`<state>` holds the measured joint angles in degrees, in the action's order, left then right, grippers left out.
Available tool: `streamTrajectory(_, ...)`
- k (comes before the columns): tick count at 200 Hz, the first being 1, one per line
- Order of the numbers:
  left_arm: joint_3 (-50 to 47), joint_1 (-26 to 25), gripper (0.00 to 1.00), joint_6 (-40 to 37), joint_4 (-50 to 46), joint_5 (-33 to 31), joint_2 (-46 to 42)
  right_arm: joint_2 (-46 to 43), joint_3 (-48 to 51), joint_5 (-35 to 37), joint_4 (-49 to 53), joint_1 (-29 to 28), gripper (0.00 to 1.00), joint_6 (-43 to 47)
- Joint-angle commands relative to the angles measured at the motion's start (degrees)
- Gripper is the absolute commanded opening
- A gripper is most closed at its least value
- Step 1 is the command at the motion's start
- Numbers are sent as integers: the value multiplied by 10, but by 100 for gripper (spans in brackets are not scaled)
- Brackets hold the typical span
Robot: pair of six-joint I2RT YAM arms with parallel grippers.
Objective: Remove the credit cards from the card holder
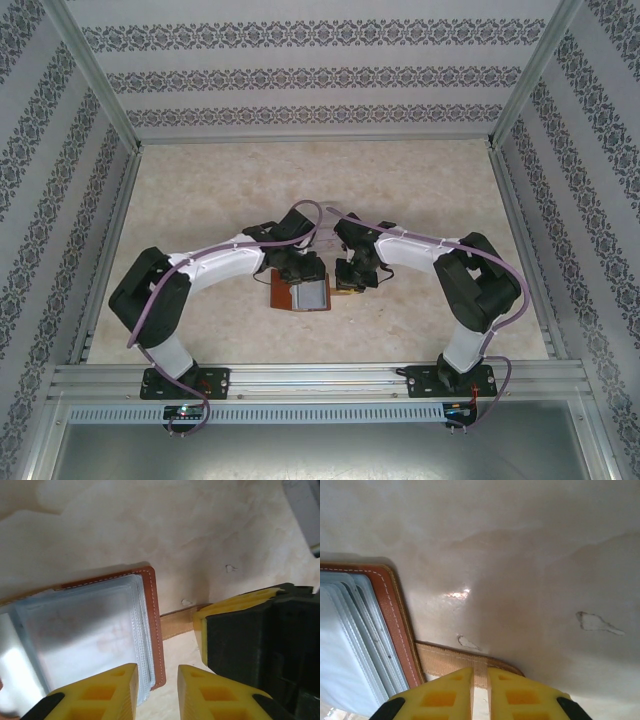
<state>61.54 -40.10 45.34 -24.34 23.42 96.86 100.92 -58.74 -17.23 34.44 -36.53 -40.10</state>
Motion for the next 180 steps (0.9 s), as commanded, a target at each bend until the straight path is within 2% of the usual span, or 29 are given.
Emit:
streamTrajectory(1,13,-7,27,17,3,18,12,5,8,9,0,-2,17,5)
streamTrajectory(31,5,-8,28,30,36,45,28,4,8,5,0,-2,17,5)
streamTrajectory(80,12,-11,31,31,38,71,60,2,7,6,5,-1,17,7)
streamTrajectory(129,26,-14,35,14,-22,42,69,1,8,7,5,0,17,6)
streamTrajectory(180,54,-23,37,-14,-110,-33,67,1,5,4,6,0,17,8)
